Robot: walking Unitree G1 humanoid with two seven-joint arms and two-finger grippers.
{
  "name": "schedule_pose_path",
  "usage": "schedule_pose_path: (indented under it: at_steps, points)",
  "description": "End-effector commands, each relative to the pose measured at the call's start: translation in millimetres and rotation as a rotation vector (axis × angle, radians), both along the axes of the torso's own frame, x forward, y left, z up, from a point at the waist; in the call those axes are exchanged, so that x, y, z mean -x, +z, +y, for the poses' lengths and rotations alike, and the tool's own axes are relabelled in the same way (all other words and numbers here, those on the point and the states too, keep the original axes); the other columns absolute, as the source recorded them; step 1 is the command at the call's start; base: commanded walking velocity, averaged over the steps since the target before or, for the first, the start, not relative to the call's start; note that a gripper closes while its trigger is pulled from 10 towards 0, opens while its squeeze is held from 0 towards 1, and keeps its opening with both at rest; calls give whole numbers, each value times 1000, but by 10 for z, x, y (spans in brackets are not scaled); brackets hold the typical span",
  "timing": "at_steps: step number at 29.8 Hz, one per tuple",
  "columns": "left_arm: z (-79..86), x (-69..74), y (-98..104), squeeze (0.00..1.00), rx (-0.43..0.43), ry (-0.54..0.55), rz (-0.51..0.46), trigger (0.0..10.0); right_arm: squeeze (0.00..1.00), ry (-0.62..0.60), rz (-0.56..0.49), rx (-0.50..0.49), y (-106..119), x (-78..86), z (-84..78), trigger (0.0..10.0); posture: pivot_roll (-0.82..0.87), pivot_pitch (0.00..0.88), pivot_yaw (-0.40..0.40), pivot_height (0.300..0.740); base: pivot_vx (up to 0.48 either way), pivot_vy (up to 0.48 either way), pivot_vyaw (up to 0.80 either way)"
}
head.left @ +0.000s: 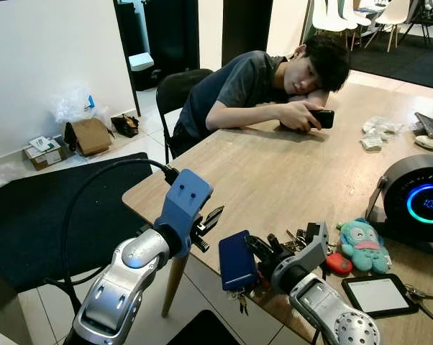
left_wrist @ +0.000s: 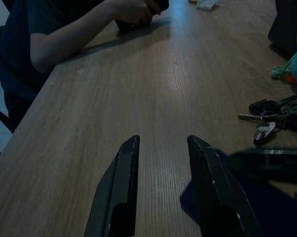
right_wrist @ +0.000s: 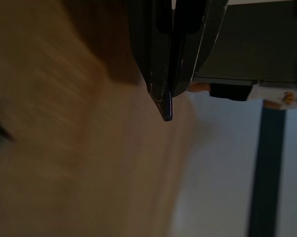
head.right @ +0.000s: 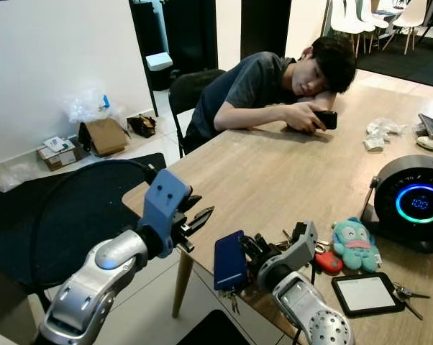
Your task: Hang keys on a hook
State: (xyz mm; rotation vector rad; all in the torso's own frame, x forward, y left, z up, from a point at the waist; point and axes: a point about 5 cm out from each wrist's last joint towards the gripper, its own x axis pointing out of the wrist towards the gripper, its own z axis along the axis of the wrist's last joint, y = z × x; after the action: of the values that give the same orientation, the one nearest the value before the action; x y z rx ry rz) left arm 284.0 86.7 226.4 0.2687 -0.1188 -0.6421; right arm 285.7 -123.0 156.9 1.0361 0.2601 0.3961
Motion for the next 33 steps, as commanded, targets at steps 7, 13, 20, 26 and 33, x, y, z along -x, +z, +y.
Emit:
schedule_pose_path:
  at_steps: [7, 13, 20, 26, 33]
  points:
    - [342, -253, 241, 0, 238, 259, -7, 10000, 0, 25, -505, -80, 790, 107, -134, 10000, 63, 155, 61, 740, 0, 0, 0]
    - [530, -326, 454, 0, 516, 292, 28, 10000, 0, 84, -623, -121, 929, 174, -170, 10000, 60, 145, 62, 740, 0, 0, 0]
    - [593, -181, 537, 0, 642, 46, 86, 10000, 0, 223, -715, 275, 902, 207, 1, 10000, 64, 140, 61, 740, 0, 0, 0]
    - [546, -72, 484, 0, 643, -47, 132, 10000, 0, 258, -762, 525, 869, 154, 9, 10000, 62, 139, 58, 740, 0, 0, 0]
    - [393, 43, 297, 0, 558, -100, 198, 10000, 0, 115, -902, 966, 952, -49, -12, 10000, 62, 135, 43, 740, 0, 0, 0]
